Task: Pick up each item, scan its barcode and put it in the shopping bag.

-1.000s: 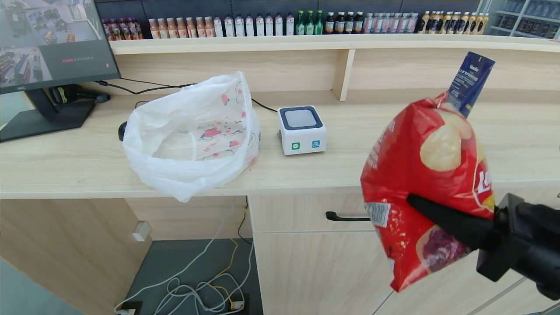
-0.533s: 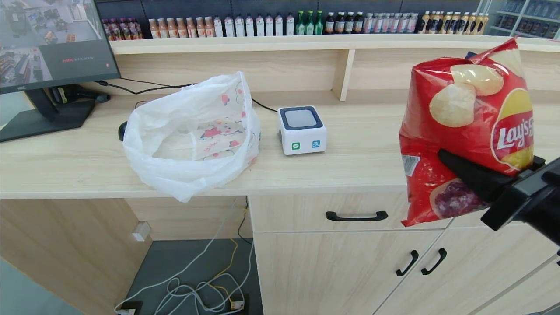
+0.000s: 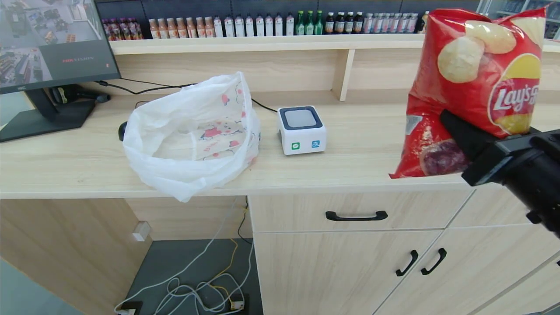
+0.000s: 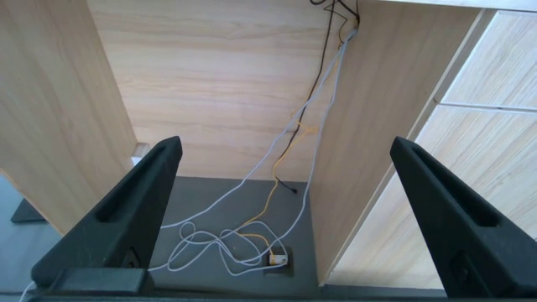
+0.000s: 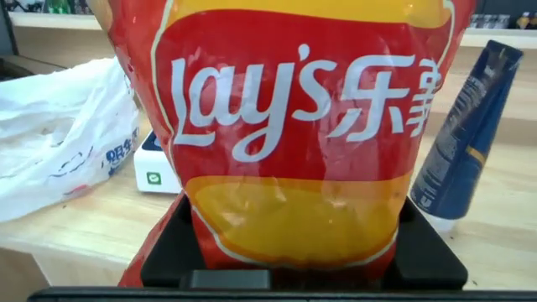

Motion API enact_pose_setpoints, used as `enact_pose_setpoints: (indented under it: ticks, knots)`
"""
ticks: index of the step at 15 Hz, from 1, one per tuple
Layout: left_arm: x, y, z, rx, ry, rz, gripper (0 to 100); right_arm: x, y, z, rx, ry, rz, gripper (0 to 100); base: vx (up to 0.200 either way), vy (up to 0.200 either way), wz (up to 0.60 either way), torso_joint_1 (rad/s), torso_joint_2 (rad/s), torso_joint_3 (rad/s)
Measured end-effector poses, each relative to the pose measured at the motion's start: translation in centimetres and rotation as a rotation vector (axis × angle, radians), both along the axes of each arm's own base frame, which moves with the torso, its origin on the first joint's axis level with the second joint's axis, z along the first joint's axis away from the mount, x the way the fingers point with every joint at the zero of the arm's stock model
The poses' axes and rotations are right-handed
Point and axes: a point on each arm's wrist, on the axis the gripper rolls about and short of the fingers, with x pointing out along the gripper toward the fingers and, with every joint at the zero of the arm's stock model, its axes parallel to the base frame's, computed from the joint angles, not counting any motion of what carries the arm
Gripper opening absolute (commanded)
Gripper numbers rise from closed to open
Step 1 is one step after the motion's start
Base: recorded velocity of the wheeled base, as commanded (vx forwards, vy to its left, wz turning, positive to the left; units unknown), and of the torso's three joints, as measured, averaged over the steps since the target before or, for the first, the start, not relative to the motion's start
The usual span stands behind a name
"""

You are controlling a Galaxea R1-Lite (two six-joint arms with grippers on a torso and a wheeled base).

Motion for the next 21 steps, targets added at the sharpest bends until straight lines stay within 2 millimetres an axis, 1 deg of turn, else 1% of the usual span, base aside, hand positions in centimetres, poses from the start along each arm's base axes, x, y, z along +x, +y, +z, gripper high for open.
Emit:
enact_pose_setpoints:
  ticks: [3,4,7,9,11,13,21]
  knots:
    - [0.0,0.0,0.0,0.001,0.000,-0.001,100,2.6,1.7,-0.9,-0.001,0.001,-0.002,0,0.000,0.000,0.00,0.000,0.00,0.000]
    - [0.0,0.0,0.0,0.001,0.000,-0.001,100,3.1,2.1,-1.2,0.000,0.009,0.003,0,0.000,0.000,0.00,0.000,0.00,0.000]
    - [0.0,0.0,0.0,-0.001,0.000,0.000,100,3.5,2.7,-1.5,0.048,0.003,0.075,0,0.000,0.000,0.00,0.000,0.00,0.000]
    - [0.0,0.0,0.0,-0.003,0.000,0.001,100,3.6,2.8,-1.3,0.048,-0.014,0.077,0,0.000,0.000,0.00,0.000,0.00,0.000]
    - [0.0,0.0,0.0,-0.006,0.000,0.001,100,4.4,1.9,-0.6,0.054,-0.056,0.024,0,0.000,0.000,0.00,0.000,0.00,0.000]
    - [0.0,0.0,0.0,-0.006,0.000,0.001,100,5.3,0.4,-0.2,0.053,-0.098,-0.050,0,0.000,0.200,0.00,0.002,0.00,0.002]
    - [0.0,0.0,0.0,-0.006,0.000,0.001,100,5.7,0.3,-0.5,0.047,-0.099,-0.056,0,0.000,0.200,0.00,0.001,0.00,0.002]
